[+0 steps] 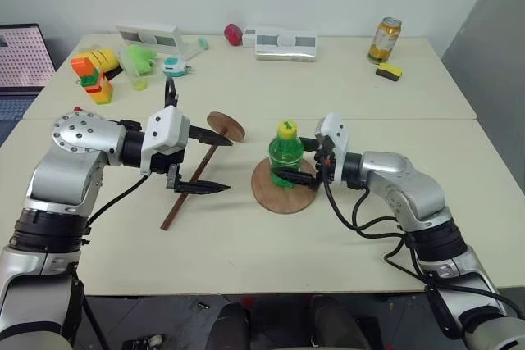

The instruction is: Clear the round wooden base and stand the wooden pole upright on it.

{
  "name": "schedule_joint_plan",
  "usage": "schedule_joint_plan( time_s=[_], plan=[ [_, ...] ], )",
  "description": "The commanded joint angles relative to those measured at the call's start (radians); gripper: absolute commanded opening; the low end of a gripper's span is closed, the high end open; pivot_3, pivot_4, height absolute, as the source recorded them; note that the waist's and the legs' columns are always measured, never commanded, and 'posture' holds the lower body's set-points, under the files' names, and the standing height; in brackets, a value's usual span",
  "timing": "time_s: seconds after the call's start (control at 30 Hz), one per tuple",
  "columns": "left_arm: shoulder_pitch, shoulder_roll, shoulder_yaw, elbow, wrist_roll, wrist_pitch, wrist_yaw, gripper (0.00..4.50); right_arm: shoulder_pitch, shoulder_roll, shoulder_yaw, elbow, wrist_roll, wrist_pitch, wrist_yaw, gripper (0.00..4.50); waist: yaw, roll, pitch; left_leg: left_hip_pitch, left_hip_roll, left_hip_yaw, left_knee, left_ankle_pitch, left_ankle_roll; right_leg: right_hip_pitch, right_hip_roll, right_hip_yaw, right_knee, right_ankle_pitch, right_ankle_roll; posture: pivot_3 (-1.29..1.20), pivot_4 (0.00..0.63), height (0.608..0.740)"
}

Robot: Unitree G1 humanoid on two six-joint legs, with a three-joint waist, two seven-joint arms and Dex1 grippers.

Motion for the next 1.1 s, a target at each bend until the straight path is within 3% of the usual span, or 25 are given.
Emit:
schedule_joint_plan(
  time_s=[0.03,0.07,0.27,0.33,0.47,0.63,0.8,0.83,0.9,1.1],
  plan=[
    [-0.002,-0.003,0.025,-0.038,-0.009,0.002,0.028,4.5,-0.022,0.021,-0.027,-0.017,0.011,-0.027,0.012,3.63,-0.003,0.0,0.0,0.0,0.0,0.0,0.0,0.0,0.0,0.0,0.0,0.0,0.0,0.0,0.0,0.0,0.15,0.74],
    [0.001,-0.003,0.028,-0.044,-0.013,0.008,0.034,4.5,-0.02,0.022,-0.037,-0.021,0.012,-0.028,0.006,3.43,-0.004,0.0,0.0,0.0,0.0,0.0,0.0,0.0,0.0,-0.001,0.0,0.0,0.001,0.0,0.0,0.0,0.15,0.74],
    [0.016,-0.033,0.066,-0.061,-0.031,0.043,0.133,4.5,-0.066,0.027,-0.211,0.027,0.015,-0.055,-0.143,3.36,-0.009,0.0,0.0,-0.001,0.0,0.0,0.0,0.0,0.0,-0.002,0.0,0.0,0.002,0.0,0.0,0.0,0.15,0.74],
    [0.019,-0.054,0.087,-0.071,-0.041,0.093,0.202,4.5,-0.122,0.01,-0.294,0.141,-0.033,-0.128,-0.255,3.36,-0.008,0.0,0.0,-0.002,0.0,0.0,0.001,0.0,0.0,-0.003,0.0,0.001,0.003,0.0,0.0,0.0,0.15,0.74],
    [0.04,-0.094,0.106,-0.12,-0.047,0.197,0.333,4.5,-0.209,-0.021,-0.339,0.405,-0.146,-0.297,-0.398,3.36,-0.008,0.0,0.0,-0.002,-0.001,0.0,0.001,0.0,0.0,-0.003,-0.001,0.001,0.003,0.0,0.0,0.0,0.15,0.74],
    [0.073,-0.154,0.141,-0.176,-0.074,0.286,0.465,4.5,-0.333,-0.028,-0.375,0.783,-0.229,-0.505,-0.511,3.36,-0.028,0.0,0.0,-0.001,0.0,0.003,-0.001,0.0,0.0,-0.004,0.0,0.003,0.003,0.0,0.0,0.0,0.15,0.74],
    [0.136,-0.151,0.162,-0.259,-0.096,0.305,0.494,4.5,-0.432,-0.032,-0.432,1.051,-0.209,-0.575,-0.55,3.36,-0.048,0.0,0.0,0.0,0.001,0.008,-0.001,0.001,0.0,-0.004,0.0,0.007,0.003,0.0,0.0,0.0,0.15,0.74],
    [0.142,-0.145,0.163,-0.266,-0.099,0.309,0.492,4.5,-0.438,-0.035,-0.438,1.075,-0.208,-0.577,-0.551,4.02,-0.048,0.0,0.0,0.0,0.001,0.007,-0.001,0.001,0.0,-0.004,0.0,0.006,0.003,0.0,0.0,0.0,0.15,0.74],
    [0.146,-0.138,0.164,-0.272,-0.105,0.315,0.486,4.5,-0.443,-0.038,-0.45,1.098,-0.201,-0.573,-0.55,4.4,-0.048,0.0,0.0,0.0,0.001,0.009,-0.001,0.001,0.0,-0.004,0.0,0.008,0.003,0.0,0.0,0.0,0.15,0.74],
    [0.131,-0.13,0.154,-0.262,-0.109,0.313,0.485,4.5,-0.438,-0.047,-0.467,1.091,-0.2,-0.554,-0.539,4.4,-0.048,0.0,0.0,0.0,0.0,0.009,-0.001,0.001,0.0,-0.004,-0.001,0.008,0.003,0.0,0.0,0.0,0.15,0.74]
  ],
)
